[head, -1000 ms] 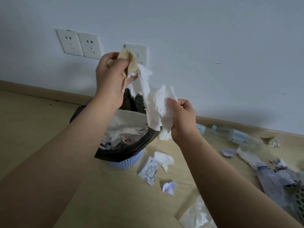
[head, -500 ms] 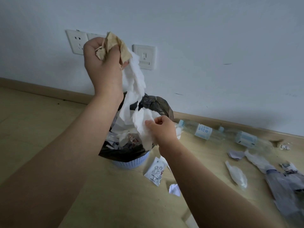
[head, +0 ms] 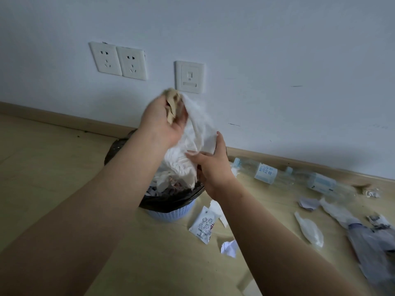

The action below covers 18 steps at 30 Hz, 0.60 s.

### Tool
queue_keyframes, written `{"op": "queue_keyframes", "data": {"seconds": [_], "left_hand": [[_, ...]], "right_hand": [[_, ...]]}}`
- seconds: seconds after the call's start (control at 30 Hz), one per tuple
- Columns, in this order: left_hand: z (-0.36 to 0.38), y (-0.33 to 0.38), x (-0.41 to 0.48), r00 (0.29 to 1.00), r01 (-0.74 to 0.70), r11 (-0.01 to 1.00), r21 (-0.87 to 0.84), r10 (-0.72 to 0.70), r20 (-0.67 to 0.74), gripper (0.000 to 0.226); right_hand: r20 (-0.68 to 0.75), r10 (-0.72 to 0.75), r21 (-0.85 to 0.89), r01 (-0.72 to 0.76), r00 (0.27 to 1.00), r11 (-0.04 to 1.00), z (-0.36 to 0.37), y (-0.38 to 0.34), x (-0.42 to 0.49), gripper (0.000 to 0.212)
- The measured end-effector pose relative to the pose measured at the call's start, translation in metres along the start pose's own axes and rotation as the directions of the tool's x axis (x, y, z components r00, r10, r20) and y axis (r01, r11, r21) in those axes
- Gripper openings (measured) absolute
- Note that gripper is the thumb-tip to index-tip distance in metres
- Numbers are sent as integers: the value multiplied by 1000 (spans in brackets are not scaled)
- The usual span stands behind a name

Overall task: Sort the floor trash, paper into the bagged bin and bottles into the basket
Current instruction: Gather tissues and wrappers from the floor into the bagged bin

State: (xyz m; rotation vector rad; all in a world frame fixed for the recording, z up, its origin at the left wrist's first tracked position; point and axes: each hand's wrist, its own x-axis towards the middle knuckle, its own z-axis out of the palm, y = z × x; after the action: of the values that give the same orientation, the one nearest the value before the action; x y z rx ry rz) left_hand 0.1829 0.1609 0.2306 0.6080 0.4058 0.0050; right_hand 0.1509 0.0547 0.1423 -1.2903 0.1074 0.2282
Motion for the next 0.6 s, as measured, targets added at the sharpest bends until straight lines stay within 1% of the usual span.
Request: {"op": "queue_keyframes", "data": {"seconds": [0.03, 0.07, 0.1, 0.17, 0.2, 0.27, 0.3, 0.33, 0.4, 0.43, 0.47, 0.5, 0.53, 0.57, 0.6], "left_hand": [[-5, -8, 1, 993, 114, 993, 16, -114, -14, 23], [-10, -14, 2, 978, 206, 978, 39, -205, -31, 24], [-15, -19, 3, 962, 270, 961, 56, -267, -51, 23], [-20, -22, 4, 951, 303, 952, 51, -299, -83, 24], [-20, -20, 5, 955, 284, 958, 39, -280, -96, 26], [-18, -13, 5, 974, 200, 979, 27, -196, -119, 28], [-17, -8, 5, 983, 144, 989, 21, -140, -122, 28], [-14, -3, 5, 989, 87, 996, 6, -86, -118, 25], [-12, 10, 7, 992, -30, 999, -44, 25, -121, 17], [-12, 15, 8, 988, -95, 994, -47, 88, -128, 16], [-11, 18, 10, 978, -160, 987, -23, 155, -137, 15], [-11, 20, 13, 961, -229, 973, 36, 232, -149, 13], [-12, 18, 16, 934, -306, 941, 142, 326, -149, 12], [-16, 14, 18, 891, -379, 874, 304, 433, -133, 12], [-21, 8, 21, 837, -433, 748, 503, 541, -84, 12]], "right_hand": [[19, 1, -13, -1, 1000, 1000, 0, 0, 1, 78], [36, -3, -32, 4, 999, 999, -1, -1, 2, 64], [47, -2, -53, 5, 999, 999, -2, -1, 1, 50], [14, 24, -81, -22, 1000, 997, -4, 1, -2, 26], [-27, 32, -88, -34, 999, 996, -5, 2, -4, 20], [-121, 52, -100, -64, 991, 993, -8, 5, -4, 15], [-160, 73, -112, -91, 984, 990, -9, 8, -3, 9], [-192, 93, -141, -121, 977, 983, -11, 9, -2, 7], [-232, 106, -205, -155, 967, 967, -12, 12, 0, 10], [-248, 97, -228, -156, 964, 961, -12, 13, 1, 16], [-267, 81, -250, -150, 960, 956, -11, 13, 2, 26], [-291, 52, -279, -137, 955, 951, -10, 13, 3, 31], [-312, 0, -325, -107, 950, 940, -9, 12, 4, 26], [-321, -66, -384, -67, 945, 921, -6, 10, 4, 16], [-316, -131, -442, -24, 940, 897, -4, 9, 4, 6]]}}
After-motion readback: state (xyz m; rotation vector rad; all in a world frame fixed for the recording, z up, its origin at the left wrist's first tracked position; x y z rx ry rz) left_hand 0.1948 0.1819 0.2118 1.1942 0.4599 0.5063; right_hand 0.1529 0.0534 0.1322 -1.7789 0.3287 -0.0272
